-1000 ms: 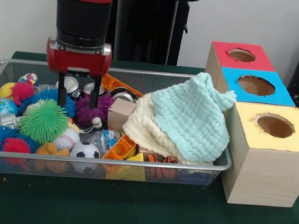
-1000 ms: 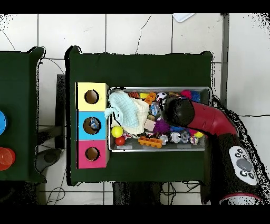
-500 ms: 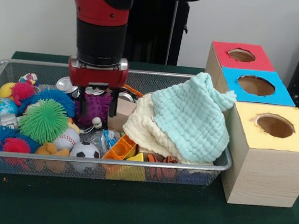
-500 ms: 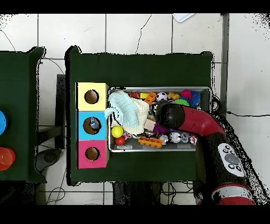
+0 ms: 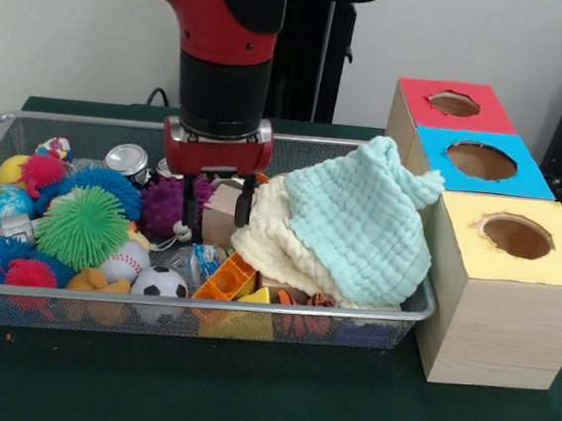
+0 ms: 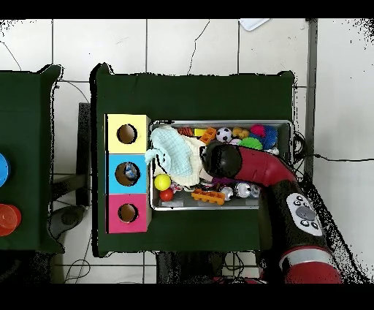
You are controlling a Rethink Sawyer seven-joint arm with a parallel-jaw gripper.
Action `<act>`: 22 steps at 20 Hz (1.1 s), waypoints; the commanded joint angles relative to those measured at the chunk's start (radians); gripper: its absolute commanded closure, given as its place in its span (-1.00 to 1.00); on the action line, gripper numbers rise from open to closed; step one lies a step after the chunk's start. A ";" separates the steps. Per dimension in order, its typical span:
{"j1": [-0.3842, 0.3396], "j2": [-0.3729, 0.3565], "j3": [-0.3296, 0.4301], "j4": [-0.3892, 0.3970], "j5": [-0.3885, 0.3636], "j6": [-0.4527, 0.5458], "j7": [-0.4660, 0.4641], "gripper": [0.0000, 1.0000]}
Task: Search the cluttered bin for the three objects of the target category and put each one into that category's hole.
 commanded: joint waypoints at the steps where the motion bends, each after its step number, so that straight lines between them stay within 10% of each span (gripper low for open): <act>1: -0.011 0.165 0.028 -0.053 -0.037 -0.123 0.136 -1.00; 17: 0.044 0.147 -0.006 -0.076 0.000 -0.065 0.146 -1.00; 18: 0.037 0.149 0.000 -0.071 0.003 -0.079 0.147 1.00; 22: 0.026 0.156 0.008 -0.074 0.002 -0.097 0.143 1.00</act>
